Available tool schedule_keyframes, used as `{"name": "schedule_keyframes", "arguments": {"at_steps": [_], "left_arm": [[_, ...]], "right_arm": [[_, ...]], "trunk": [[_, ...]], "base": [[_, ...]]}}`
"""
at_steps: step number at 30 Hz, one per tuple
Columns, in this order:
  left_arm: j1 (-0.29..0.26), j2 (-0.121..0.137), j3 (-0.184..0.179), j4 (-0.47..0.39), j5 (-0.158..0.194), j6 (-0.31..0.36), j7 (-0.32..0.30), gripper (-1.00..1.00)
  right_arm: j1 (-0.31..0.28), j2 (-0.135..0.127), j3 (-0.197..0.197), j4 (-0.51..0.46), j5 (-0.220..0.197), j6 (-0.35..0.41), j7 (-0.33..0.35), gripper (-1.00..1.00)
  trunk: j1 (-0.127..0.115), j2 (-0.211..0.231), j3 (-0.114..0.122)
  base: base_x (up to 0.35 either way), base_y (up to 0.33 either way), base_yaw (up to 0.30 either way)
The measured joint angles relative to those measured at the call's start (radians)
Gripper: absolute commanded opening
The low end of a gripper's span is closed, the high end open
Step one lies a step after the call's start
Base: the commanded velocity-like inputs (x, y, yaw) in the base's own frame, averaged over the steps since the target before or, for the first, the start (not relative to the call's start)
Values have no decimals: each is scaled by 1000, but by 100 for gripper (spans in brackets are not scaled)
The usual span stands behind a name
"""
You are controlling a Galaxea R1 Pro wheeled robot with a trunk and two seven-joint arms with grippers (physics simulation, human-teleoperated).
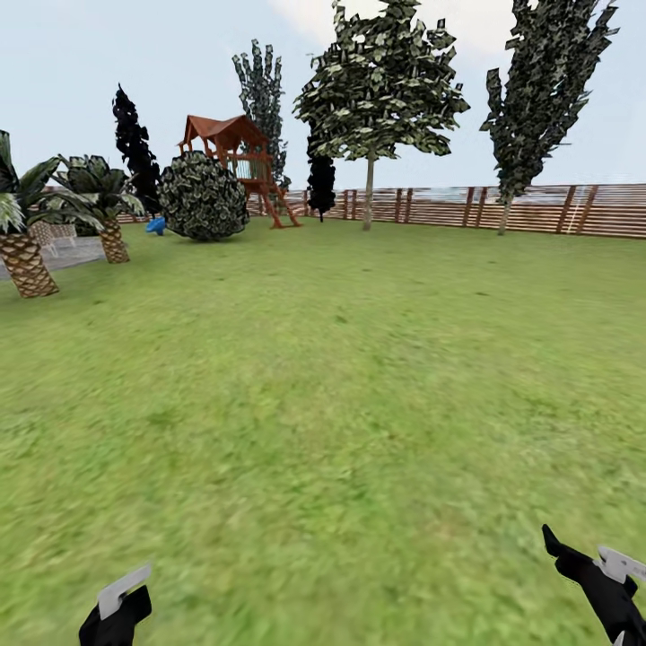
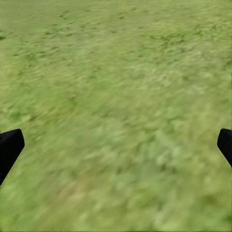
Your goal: In the garden, pick up the pesticide atomizer on the floor and spray pesticide onto both trees until each tree trunk is fully covered.
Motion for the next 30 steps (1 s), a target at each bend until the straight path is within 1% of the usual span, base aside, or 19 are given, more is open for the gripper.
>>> {"name": "schedule_keyframes", "arguments": {"at_steps": [3,4,5,6,9,15,22,30], "left_arm": [[0,0,0,0,0,0,0,-100],[0,0,0,0,0,0,0,-100],[0,0,0,0,0,0,0,-100],[0,0,0,0,0,0,0,-100],[0,0,0,0,0,0,0,-100],[0,0,0,0,0,0,0,-100],[0,0,0,0,0,-1,0,-100],[0,0,0,0,0,-1,0,-100]], "right_arm": [[0,0,0,30,0,0,0,100],[0,-1,-1,66,-1,0,0,100],[0,-1,-1,122,0,0,-1,100],[0,-1,1,198,0,0,-2,100],[0,-1,-1,290,-2,1,-3,100],[0,-1,0,327,-3,1,-3,100],[0,-1,0,435,-3,1,-3,100],[0,0,0,451,-3,1,-3,100]], "trunk": [[0,0,2],[0,0,2],[0,0,2],[0,0,2],[0,0,3],[0,0,3],[0,0,3],[0,0,3]], "base": [[327,0,0],[327,0,0],[327,0,0],[327,0,0],[327,0,0],[327,0,0],[327,0,0],[327,0,0]]}}
